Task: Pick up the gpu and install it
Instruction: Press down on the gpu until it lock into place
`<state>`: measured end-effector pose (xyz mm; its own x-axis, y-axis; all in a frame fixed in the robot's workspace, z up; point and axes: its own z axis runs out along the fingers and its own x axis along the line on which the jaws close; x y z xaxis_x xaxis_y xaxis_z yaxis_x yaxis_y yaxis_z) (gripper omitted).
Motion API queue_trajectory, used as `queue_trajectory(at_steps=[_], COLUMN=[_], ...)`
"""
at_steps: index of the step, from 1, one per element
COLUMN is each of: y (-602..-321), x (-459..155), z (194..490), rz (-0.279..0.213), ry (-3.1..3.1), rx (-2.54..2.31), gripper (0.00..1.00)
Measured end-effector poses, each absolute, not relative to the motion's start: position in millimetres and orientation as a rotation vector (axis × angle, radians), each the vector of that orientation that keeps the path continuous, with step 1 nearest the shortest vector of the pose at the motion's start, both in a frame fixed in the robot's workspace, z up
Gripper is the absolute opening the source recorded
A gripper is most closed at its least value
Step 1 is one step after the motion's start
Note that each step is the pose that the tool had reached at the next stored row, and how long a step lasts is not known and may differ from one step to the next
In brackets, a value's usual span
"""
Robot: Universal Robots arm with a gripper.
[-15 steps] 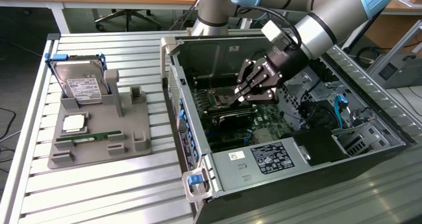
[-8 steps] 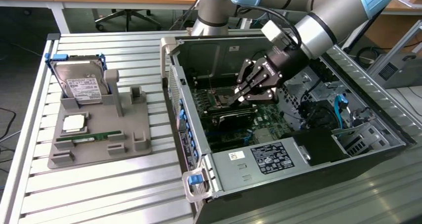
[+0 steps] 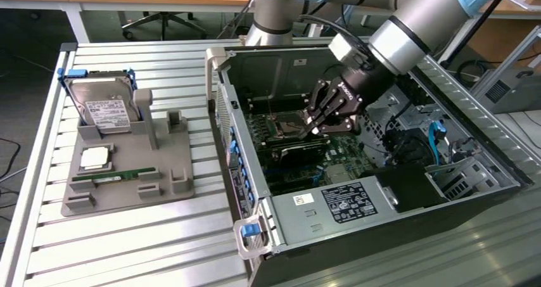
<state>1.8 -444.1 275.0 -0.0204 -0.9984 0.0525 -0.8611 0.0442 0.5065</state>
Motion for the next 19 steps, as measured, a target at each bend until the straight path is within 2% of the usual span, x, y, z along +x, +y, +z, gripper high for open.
queue_trajectory(at_steps=[8, 19], y=[-444.1, -443.9], x=[0.4, -10.2], z=[274.0, 274.0], rz=[-0.349, -0.343], ry=[-2.027, -2.032], rx=[1.953, 1.957], gripper=[0.11, 0.11])
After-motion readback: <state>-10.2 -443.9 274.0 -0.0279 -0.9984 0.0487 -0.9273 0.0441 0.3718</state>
